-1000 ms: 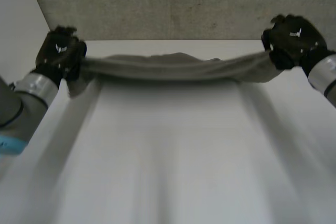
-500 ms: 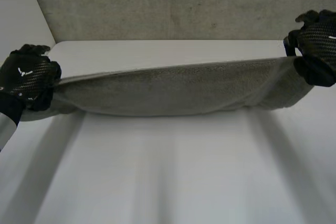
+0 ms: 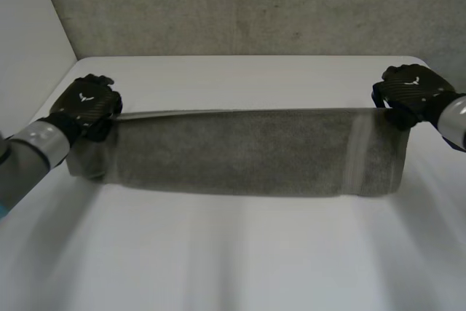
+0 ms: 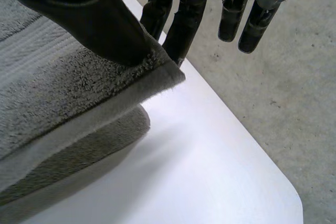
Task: Fold the towel.
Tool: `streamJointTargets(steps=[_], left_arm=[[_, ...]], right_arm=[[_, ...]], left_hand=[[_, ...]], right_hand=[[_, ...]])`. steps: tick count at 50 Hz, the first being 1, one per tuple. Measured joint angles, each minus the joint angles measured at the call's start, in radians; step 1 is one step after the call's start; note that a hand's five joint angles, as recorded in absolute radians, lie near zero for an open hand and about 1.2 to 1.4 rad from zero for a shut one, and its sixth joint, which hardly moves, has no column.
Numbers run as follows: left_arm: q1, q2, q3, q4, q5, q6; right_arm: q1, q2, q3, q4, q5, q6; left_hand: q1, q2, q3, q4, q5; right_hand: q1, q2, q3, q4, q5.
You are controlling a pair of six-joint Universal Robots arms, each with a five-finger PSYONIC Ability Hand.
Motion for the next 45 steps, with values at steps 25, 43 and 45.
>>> streamJointTargets(steps=[25,43,45], left_arm=[[-0.084,-0.453,0.438,0.052,-0.059,0.06],[-0.09,-0.493,0.452,0.161,-0.099,0.053],[-0.09,-0.494,0.453,0.161,-0.103,0.052]], right_arm=[[0.085,0.37,-0.32,-0.119,0.107,0.013],[0.089,0.489,-0.377,-0.251,0.133,0.012],[0.091,0.493,-0.376,-0.27,0.132,0.013]], left_hand=[[0.0,0.0,0.0,0.0,0.004],[-0.196,-0.232,0.0,0.0,-0.209],[-0.487,-0.533,0.0,0.0,-0.525]], right_hand=[[0.0,0.0,0.0,0.0,0.0],[-0.155,-0.16,0.0,0.0,-0.165],[-0.324,-0.33,0.0,0.0,-0.323]])
